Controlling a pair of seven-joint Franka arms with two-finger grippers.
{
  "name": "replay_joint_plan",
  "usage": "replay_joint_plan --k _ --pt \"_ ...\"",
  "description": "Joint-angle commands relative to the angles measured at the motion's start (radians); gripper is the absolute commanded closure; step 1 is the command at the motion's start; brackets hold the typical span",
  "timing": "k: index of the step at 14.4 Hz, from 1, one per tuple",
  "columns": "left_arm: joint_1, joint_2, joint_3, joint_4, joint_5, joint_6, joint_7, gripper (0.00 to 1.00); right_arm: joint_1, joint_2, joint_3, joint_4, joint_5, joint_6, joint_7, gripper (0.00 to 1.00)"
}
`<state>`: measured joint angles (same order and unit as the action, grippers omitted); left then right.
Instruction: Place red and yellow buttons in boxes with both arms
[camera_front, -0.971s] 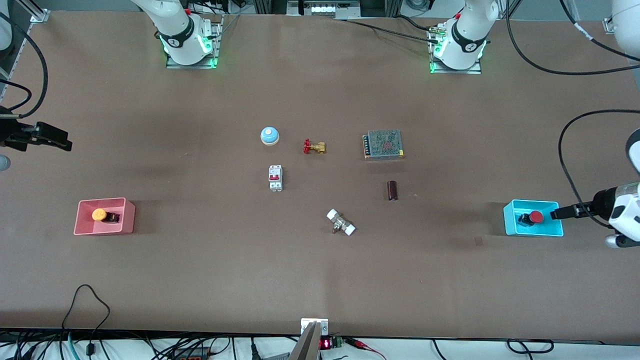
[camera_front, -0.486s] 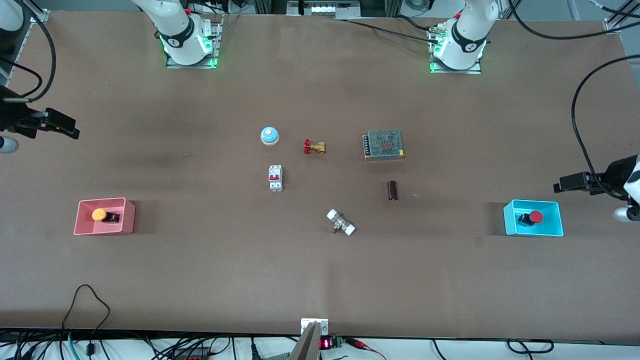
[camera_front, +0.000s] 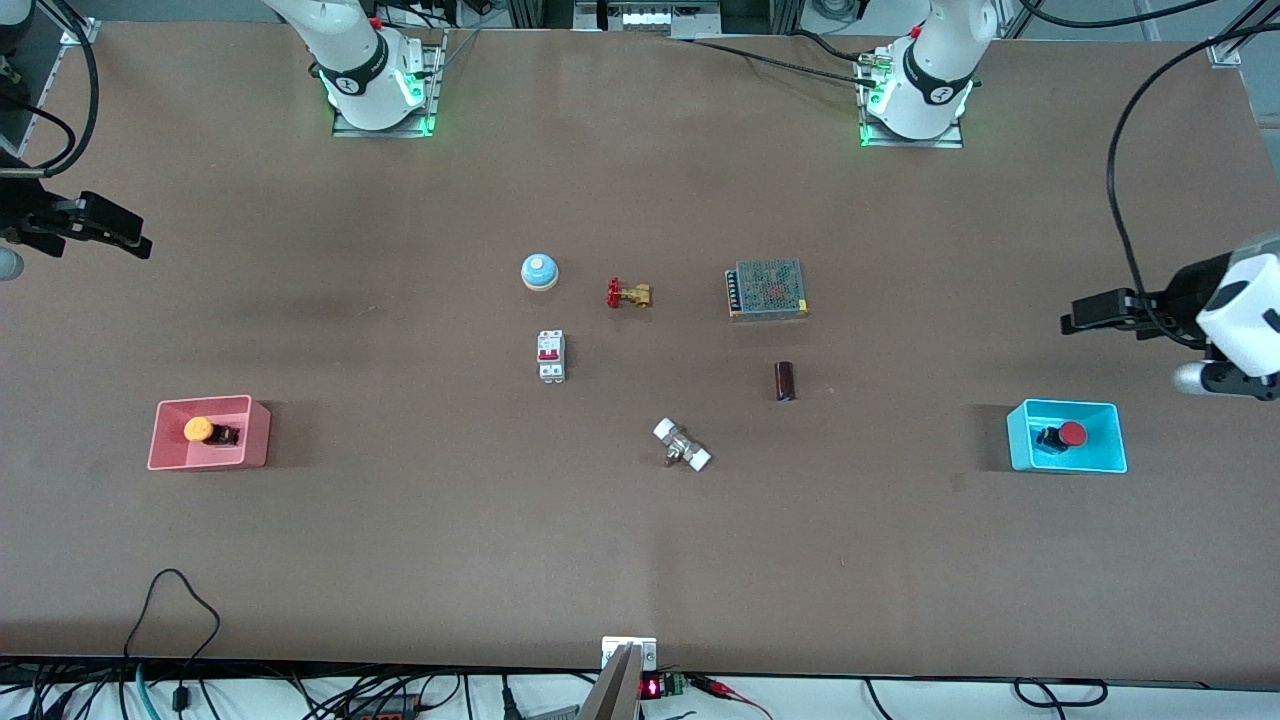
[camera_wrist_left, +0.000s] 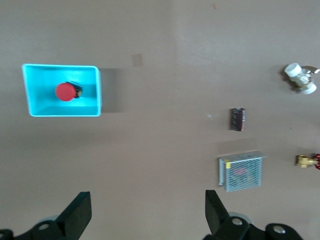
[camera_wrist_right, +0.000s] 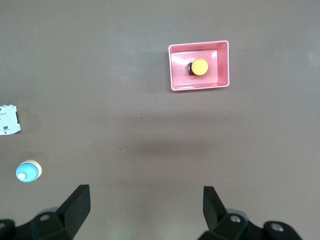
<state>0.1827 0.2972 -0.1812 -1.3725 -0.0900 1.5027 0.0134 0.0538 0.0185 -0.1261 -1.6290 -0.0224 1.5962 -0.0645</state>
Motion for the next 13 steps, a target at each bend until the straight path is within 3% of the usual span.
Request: replay_joint_plan --k 1,7,13 --pt "0.006 -0.010 -0.040 0.028 -0.002 -0.036 -0.036 0.00 -0.017 -0.025 0.016 -0.023 -0.005 0.001 0.006 0.00" --pt "0.041 0.000 -0.024 0.131 -0.051 -0.136 -0.027 0.00 -0.018 -0.037 0.008 -0.025 -0.002 -0.002 0.005 0.00" --pt "0.037 -0.032 -0.038 0.118 -0.005 -0.148 -0.035 0.00 -0.035 -0.034 0.006 -0.028 0.015 0.001 -0.005 0.00"
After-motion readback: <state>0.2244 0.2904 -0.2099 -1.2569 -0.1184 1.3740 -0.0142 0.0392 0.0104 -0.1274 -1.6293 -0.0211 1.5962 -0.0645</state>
